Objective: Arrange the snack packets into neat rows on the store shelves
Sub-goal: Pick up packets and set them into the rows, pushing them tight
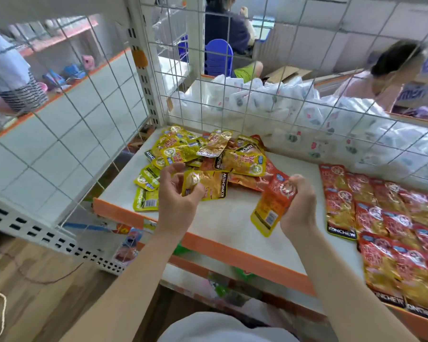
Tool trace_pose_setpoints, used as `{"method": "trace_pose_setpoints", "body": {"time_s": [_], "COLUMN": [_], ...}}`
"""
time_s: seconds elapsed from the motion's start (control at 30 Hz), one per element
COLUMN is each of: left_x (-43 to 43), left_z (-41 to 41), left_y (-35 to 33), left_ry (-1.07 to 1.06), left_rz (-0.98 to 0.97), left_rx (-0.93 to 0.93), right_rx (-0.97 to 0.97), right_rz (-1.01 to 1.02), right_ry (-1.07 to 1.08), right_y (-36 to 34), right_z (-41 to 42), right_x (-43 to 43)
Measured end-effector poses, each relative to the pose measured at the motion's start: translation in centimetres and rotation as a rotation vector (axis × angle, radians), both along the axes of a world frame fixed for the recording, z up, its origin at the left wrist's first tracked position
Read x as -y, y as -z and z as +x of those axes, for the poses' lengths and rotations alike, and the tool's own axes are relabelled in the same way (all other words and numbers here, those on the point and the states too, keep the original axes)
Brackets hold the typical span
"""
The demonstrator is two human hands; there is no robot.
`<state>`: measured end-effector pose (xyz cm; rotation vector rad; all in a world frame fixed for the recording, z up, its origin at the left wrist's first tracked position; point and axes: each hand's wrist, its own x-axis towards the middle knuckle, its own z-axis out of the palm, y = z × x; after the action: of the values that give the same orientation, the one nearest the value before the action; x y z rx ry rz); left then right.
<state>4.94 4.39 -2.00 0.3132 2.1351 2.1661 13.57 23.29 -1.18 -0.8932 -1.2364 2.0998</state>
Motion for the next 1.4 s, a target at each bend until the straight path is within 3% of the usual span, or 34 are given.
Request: {"method": "trace_pose_setpoints", "body": {"time_s": [0.17, 0.27, 0.6, 0.87, 1.23, 1.4], "left_x": [-0.6, -0.8, -2.0, -6.4, -10.5, -11.2], "left_z": [-0.5, -0.9, -1.5, 1.6, 4.9, 6.0], "left_y": [0.1, 0.1, 1.5, 0.6, 1.5, 1.3], "left_ry": [0.031, 0.045, 0.085, 0.486, 0.642, 0.687], "left_rz": [0.139, 0.216, 0.039, -0.095, -0.162, -0.193], "left_rx": [0.251, 0.356, 0.33, 0.24, 0.197, 0.187], "right_rx": [0.049, 0.1, 0.142, 0.281, 0.827, 0.878], "right_rz": [-0.117, -0.051, 0.079, 0.208, 0.791, 1.034], "right_ry": [-0.134, -0.261, -0.279, -0.122, -0.103, -0.039], "right_y": [-0.3, 0.1, 0.2, -0.2, 1.0, 2.0], "right_z": [-0.5, -0.3, 1.4, 6.4, 12.7, 13.5], "right_x": [0.6, 0.9, -0.5, -3.9, -7.9, -7.6]}}
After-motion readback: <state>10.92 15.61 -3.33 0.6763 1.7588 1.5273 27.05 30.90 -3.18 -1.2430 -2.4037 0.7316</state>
